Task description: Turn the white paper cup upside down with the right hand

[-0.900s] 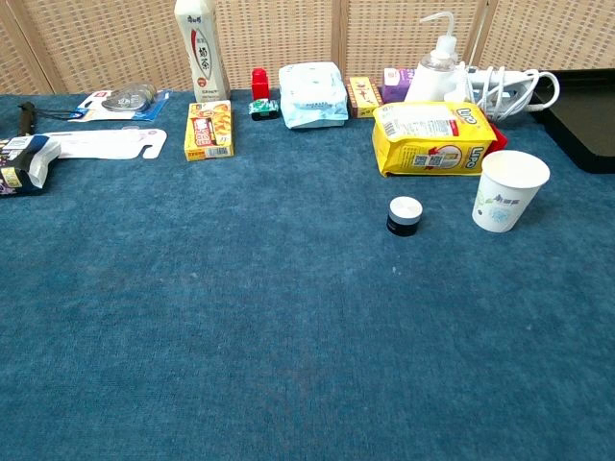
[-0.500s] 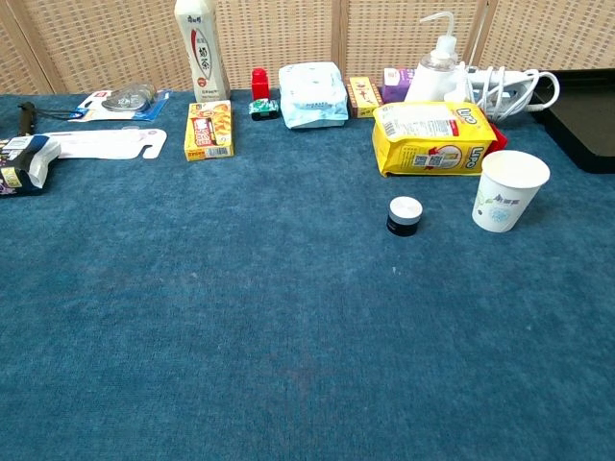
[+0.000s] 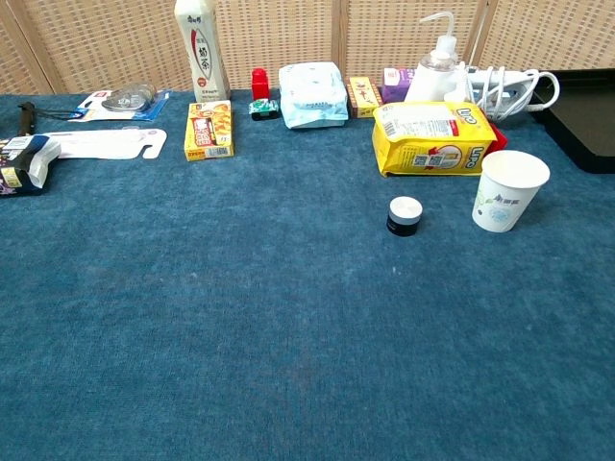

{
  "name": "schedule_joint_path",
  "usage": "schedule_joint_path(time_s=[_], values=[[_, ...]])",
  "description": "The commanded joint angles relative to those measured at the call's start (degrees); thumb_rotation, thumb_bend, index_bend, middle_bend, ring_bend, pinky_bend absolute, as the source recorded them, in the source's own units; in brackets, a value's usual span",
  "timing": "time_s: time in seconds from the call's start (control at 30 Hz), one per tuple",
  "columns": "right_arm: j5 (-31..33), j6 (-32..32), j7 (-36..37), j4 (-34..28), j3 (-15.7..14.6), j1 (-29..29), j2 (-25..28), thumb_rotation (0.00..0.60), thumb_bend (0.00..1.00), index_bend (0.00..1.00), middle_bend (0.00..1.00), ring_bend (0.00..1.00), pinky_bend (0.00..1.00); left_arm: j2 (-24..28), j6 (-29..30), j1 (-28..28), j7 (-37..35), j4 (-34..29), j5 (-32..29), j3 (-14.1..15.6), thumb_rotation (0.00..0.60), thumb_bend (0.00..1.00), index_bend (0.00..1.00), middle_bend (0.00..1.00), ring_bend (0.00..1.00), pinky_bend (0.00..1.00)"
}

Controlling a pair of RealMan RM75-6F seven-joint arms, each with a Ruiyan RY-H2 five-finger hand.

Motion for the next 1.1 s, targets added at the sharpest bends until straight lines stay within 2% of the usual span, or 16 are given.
schedule_joint_path(time_s=[0.03, 0.13, 0.2, 0.3, 0.47, 0.53, 0.93, 1.1], values=[[1.18, -2.86, -0.21, -0.05, 1.99, 2.95, -1.0, 0.233, 0.21, 0.29, 0.52, 0.66, 0.48, -0.02, -0.08, 0.06, -0.03, 0.18, -0.15, 0.08, 0.417, 0.14, 0.14, 0.25, 0.15, 0.23], [2.89, -6.57, -2.21, -0.14, 3.51, 6.26, -1.62, 0.234, 0.2, 0.29, 0.5, 0.62, 0.43, 0.04, -0.07, 0.16, 0.02, 0.47, -0.54, 0.03, 0.419, 0.14, 0.14, 0.25, 0.15, 0.23], [4.02, -8.37, -3.59, -0.34, 4.03, 7.7, -1.83, 0.234, 0.2, 0.29, 0.45, 0.57, 0.37, 0.02, -0.13, 0.15, -0.06, 0.57, -0.75, -0.04, 0.42, 0.14, 0.14, 0.25, 0.15, 0.23], [6.29, -11.82, -5.99, -0.77, 4.62, 10.16, -2.16, 0.236, 0.2, 0.28, 0.31, 0.42, 0.27, -0.01, -0.4, -0.03, 0.12, 0.68, -0.94, -0.13, 0.421, 0.14, 0.14, 0.25, 0.15, 0.23], [9.68, -15.42, -10.19, -0.08, 5.54, 13.74, -3.72, 0.329, 0.19, 0.24, 0.19, 0.27, 0.18, -0.22, -1.17, -0.49, 0.59, 0.8, -1.44, -0.3, 0.422, 0.14, 0.14, 0.25, 0.15, 0.23], [10.7, -16.49, -11.28, 0.2, 5.82, 15.02, -4.32, 0.345, 0.19, 0.23, 0.17, 0.26, 0.18, -0.42, -1.54, -0.7, 0.72, 0.85, -1.7, -0.36, 0.42, 0.14, 0.14, 0.25, 0.15, 0.23], [19.33, -22.14, -19.29, -0.65, 5.66, 20.25, -5.71, 0.348, 0.19, 0.22, 0.16, 0.22, 0.16, -1.64, -3.32, -1.87, 1.79, 1.43, -2.83, -0.68, 0.42, 0.14, 0.14, 0.25, 0.15, 0.23], [24.86, -24.1, -24.73, -0.35, 5.09, 23.3, -7.36, 0.347, 0.19, 0.22, 0.16, 0.22, 0.15, -2.71, -4.85, -2.86, 2.5, 1.9, -3.34, -0.74, 0.42, 0.14, 0.14, 0.25, 0.15, 0.23]])
